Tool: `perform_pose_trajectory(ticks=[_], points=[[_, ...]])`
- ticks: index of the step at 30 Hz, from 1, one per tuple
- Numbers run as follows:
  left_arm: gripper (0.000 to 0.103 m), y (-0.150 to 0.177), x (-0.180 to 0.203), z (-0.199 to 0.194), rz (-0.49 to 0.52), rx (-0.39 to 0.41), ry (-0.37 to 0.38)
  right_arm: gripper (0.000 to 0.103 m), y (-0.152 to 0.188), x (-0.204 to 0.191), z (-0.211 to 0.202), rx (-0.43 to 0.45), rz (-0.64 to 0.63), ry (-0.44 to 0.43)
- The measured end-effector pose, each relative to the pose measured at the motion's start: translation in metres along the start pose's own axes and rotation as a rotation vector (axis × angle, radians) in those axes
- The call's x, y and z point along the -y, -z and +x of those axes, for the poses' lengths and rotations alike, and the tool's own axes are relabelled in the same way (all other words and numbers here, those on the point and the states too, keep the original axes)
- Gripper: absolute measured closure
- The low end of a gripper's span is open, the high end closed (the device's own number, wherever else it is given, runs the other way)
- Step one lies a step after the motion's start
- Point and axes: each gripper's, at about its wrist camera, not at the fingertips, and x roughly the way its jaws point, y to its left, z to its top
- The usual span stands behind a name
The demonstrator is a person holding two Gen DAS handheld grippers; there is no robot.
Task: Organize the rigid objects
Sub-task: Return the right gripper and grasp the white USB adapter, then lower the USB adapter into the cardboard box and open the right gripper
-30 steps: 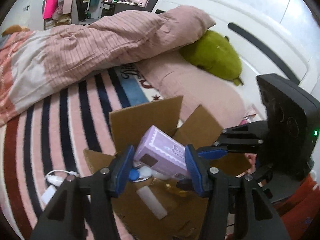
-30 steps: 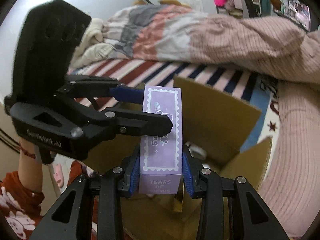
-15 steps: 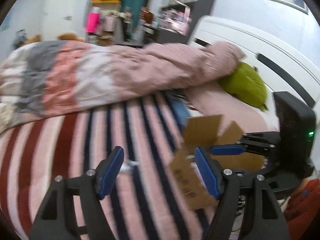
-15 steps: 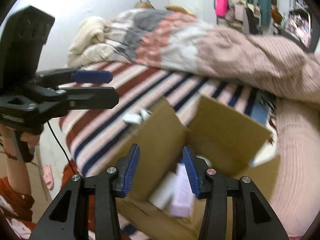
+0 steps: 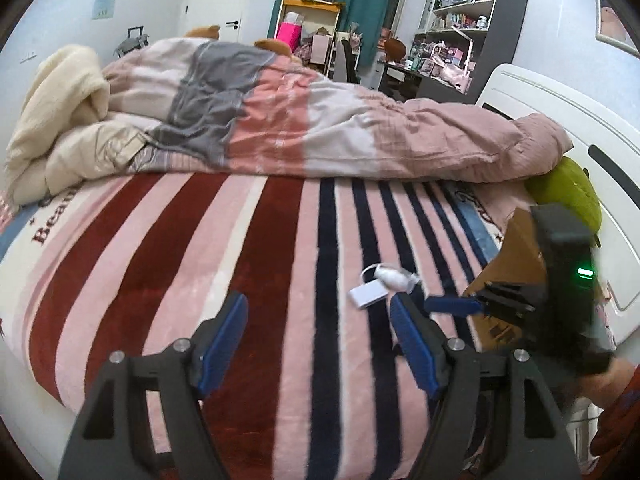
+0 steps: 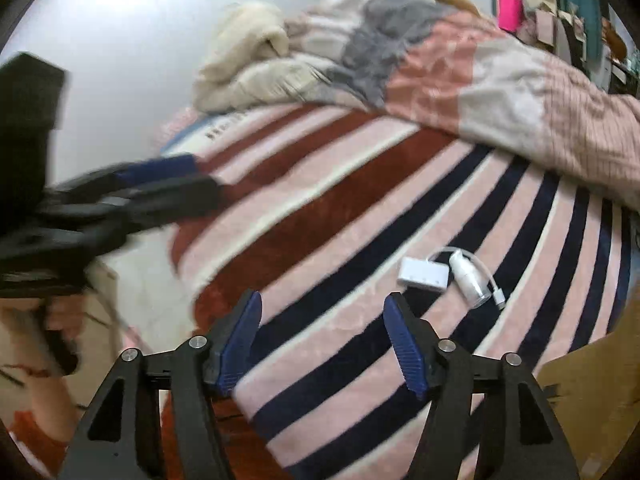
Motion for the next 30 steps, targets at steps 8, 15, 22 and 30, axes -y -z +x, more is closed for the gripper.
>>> perform_pose_trajectory(ticks=[8,15,22,30], points=[[0.032,0.019,-0.028,0.029,-0.034,-0.024,0.041,0.032,0.004,0.055,0.075,-0.021,0.144,0.202],[0.032,0.026,-0.041,0.042,-0.066,-0.050,0.045,0.032,-0.001,0.066,0.102,0.003,0.138,0.233],[0.032,0.022,-0.035,0.040,-0.066,-0.052,0.061,0.052,-0.003,0.043,0.091,0.046,0.005,0.238],[0.033,-0.009,0.010,0.025,-0.042,-0.034,0.210,0.052,-0.011,-0.003,0.010,0.183,-0.094,0.047]])
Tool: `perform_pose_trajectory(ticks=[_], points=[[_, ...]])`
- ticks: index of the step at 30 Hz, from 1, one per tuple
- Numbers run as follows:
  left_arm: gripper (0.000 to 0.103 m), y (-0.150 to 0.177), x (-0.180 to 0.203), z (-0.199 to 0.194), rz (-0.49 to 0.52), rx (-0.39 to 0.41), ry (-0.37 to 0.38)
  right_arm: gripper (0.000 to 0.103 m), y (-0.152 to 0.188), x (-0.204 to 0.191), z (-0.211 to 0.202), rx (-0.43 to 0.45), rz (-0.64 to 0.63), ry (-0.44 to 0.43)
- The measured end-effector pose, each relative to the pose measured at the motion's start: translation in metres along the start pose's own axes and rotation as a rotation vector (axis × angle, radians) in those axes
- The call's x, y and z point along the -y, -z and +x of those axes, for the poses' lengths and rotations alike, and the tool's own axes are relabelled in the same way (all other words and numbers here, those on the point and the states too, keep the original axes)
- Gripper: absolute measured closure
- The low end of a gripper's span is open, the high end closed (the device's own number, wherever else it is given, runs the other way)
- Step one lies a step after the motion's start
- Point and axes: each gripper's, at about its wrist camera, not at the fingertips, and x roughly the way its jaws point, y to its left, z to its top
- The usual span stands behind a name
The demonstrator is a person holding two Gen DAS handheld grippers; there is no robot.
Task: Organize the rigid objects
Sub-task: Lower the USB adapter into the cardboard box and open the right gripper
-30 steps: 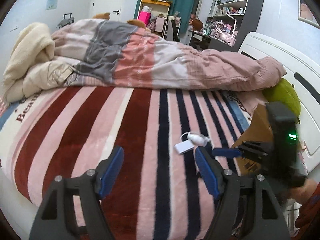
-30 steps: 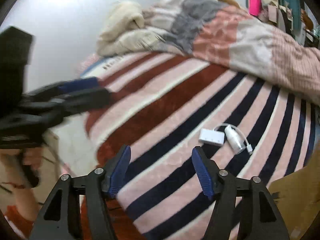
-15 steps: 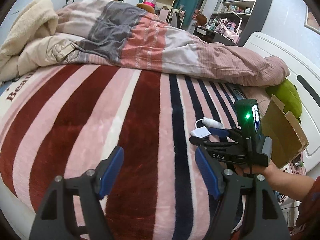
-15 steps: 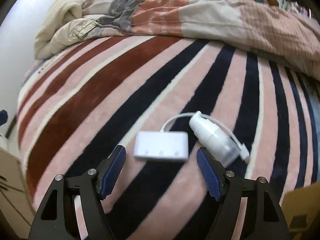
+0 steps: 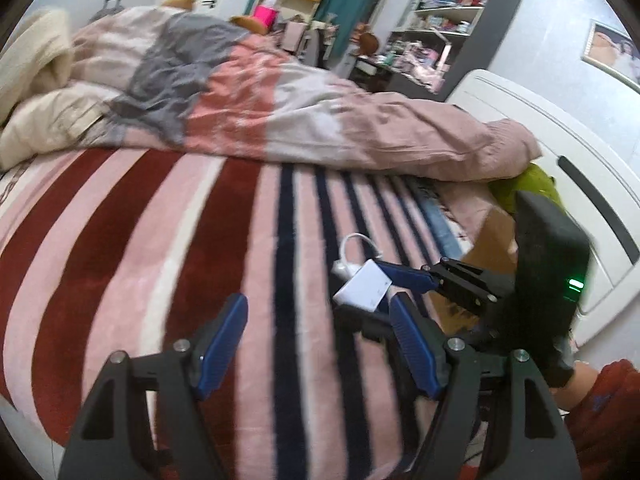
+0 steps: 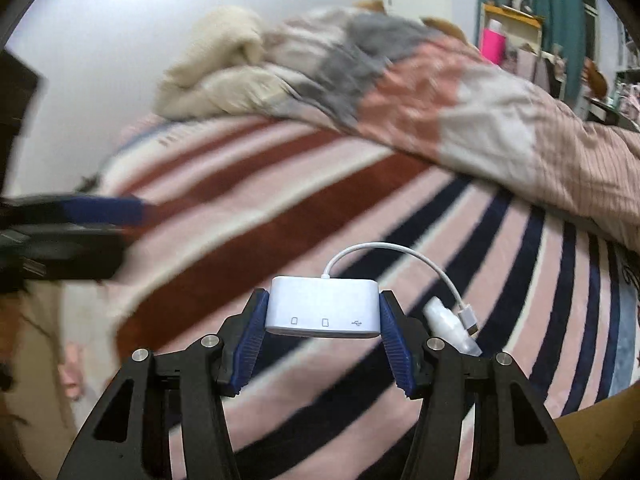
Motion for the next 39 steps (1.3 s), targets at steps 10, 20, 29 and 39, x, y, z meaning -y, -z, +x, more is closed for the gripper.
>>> perform_pose_trajectory(ticks=[10,20,29,39], points=[[0.070,-0.037,0.119,0.007,0.147,-0.023,0.204,0.052,0.000,0.009,-0.125,0.193,-0.063,0.006],[0.074,-0.049,0.233,0.062,0.306,-0.126,0.281,0.052,0.037,0.087,-0.190,0.195,0.030,0.146],[0.073,-0.040,0.267,0.118,0.337,-0.274,0.259,0.052,0.065,0.150,-0.185,-0.027,0.158,0.136],[0.030,-0.051,0.236,0.088,0.294,-0.180,0.201,0.045,0.067,0.158,-0.175,-0.071,0.199,0.161]])
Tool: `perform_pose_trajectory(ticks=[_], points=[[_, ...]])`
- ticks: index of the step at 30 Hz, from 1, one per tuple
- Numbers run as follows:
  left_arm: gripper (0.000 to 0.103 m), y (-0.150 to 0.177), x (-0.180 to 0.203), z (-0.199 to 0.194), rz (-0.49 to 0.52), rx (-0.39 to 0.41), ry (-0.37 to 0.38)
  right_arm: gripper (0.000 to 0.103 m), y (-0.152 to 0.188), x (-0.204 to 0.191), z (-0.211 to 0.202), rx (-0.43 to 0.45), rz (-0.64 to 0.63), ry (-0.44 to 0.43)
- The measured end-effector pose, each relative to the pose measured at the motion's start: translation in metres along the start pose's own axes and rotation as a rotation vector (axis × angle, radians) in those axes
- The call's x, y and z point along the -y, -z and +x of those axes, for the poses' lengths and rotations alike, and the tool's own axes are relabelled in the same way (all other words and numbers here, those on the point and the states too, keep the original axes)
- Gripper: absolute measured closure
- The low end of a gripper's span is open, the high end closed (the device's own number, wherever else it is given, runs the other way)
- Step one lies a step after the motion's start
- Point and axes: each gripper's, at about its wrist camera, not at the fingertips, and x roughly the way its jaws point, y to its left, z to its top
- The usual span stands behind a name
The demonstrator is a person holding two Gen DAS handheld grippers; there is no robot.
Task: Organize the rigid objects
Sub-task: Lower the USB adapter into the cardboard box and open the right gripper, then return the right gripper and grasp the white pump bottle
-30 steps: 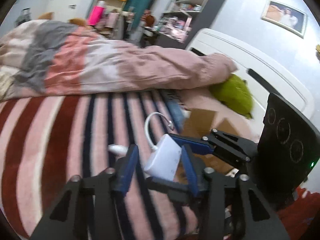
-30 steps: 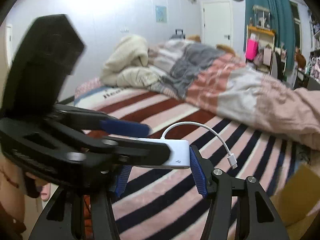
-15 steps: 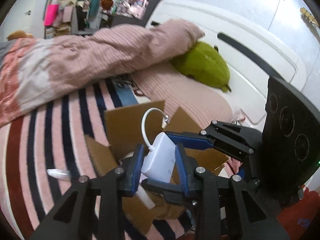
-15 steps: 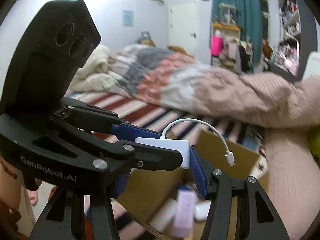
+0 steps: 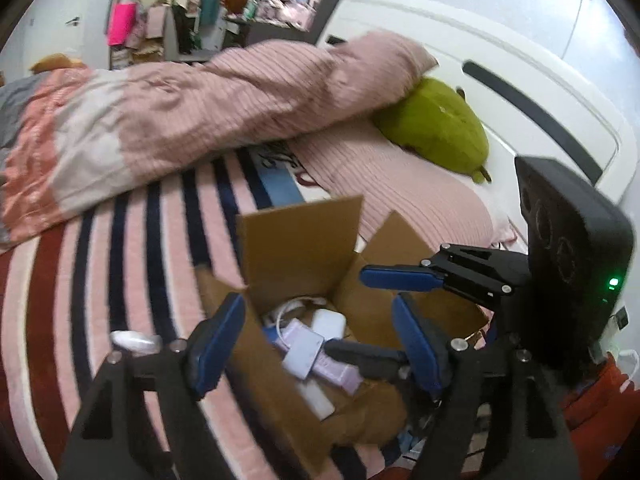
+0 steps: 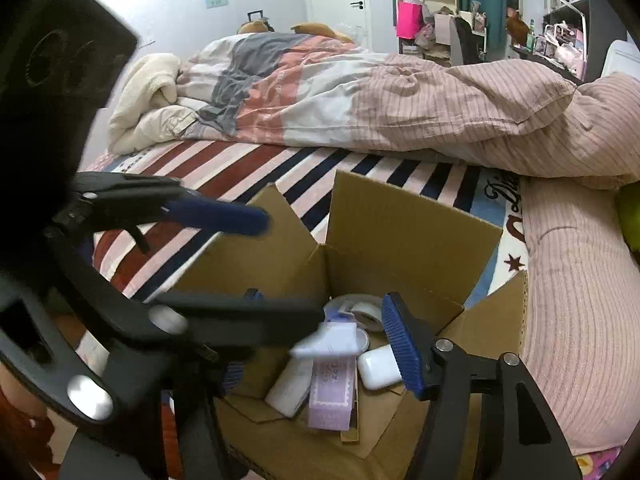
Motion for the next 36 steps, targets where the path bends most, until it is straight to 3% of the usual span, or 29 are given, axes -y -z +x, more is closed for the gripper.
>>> perform_pose_trajectory(ticks=[3,7,13,16,23,27,29,32,36], points=[[0.030,0.008,-0.019,-0.036,-0.030,0.066,-0.039,0.045,-0.007,-0.017,-0.001,0.027,-0.036,0.000],[0.025,0.028,-0.053,-0.079,-0.079,0.124,-0.175,0.045,-0.021,-0.051,0.004,0.050,-0.082,-0.061],[0.024,0.070,-0.109,-0.115,-0.162,0.148,-0.322,0.045,-0.037,-0.114,0.034,0.045,-0.140,-0.180],[0.024,0.090,-0.136,-0.118,-0.183,0.147,-0.372,0.045,-0.040,-0.140,0.057,0.012,-0.147,-0.195],[0.024,0.127,-0.185,-0.106,-0.229,0.128,-0.366,0.045,-0.029,-0.170,0.127,-0.099,-0.120,-0.133],[0.024,0.142,-0.204,-0.101,-0.241,0.118,-0.356,0.045,-0.026,-0.160,0.180,-0.119,-0.110,0.018],[0.024,0.148,-0.213,-0.100,-0.250,0.112,-0.363,0.045,-0.025,-0.141,0.211,-0.126,-0.076,0.143],[0.024,0.157,-0.226,-0.101,-0.277,0.109,-0.372,0.044,-0.025,-0.118,0.232,-0.105,-0.023,0.217],[0.024,0.163,-0.238,-0.099,-0.316,0.106,-0.362,0.045,-0.028,-0.112,0.235,-0.093,-0.037,0.190]])
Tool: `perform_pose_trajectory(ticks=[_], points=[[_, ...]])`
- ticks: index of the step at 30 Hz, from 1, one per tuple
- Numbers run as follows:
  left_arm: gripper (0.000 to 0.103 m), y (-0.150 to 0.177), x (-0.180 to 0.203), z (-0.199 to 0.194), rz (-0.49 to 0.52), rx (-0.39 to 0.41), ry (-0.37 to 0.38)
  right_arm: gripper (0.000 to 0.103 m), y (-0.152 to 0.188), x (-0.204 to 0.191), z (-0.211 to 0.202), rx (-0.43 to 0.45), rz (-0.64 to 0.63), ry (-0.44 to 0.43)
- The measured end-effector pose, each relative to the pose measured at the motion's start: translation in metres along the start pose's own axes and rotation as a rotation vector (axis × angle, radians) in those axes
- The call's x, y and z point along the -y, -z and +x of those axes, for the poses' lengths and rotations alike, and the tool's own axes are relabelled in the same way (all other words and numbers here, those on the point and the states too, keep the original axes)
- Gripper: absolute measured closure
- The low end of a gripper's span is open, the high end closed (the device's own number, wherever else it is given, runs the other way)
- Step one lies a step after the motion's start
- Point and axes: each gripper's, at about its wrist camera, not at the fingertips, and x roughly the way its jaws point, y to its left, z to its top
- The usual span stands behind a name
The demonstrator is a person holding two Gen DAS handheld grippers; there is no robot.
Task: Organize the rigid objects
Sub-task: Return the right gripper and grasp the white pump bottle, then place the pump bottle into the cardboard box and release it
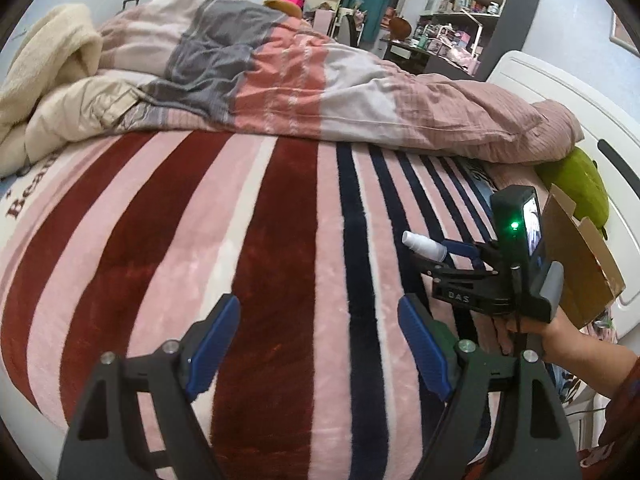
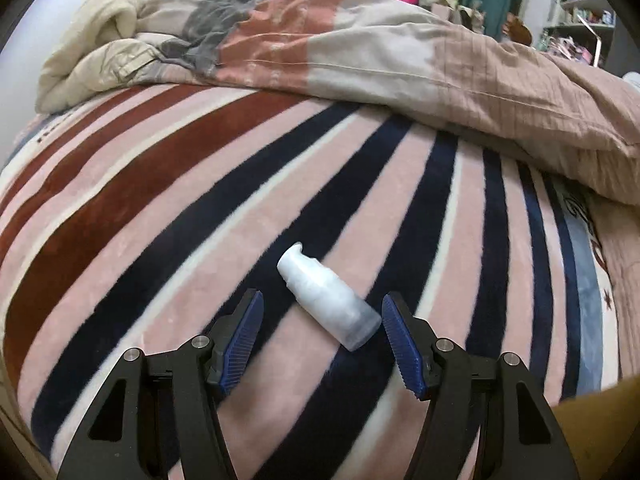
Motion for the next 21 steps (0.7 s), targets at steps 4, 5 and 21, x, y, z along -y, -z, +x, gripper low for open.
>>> perform_pose_trajectory(ticks=[4,5,21], points=[[0.024,-0.002,0.002,0.003,-0.003,-0.002,0.005,0.045,-0.004,-0.006,0.001,0.020,-0.045,-0.019],[0.024,-0.002,0.003,0.003,-0.002,-0.001,0.006,0.045,-0.005,-0.008,0.002,0.032,-0.056,0.013],[0.024,-0.012,0.043,-0.017,0.024,0.015,0.128,0.083,-0.002,-0.042,-0.070,0.111,-0.154,-0.257]])
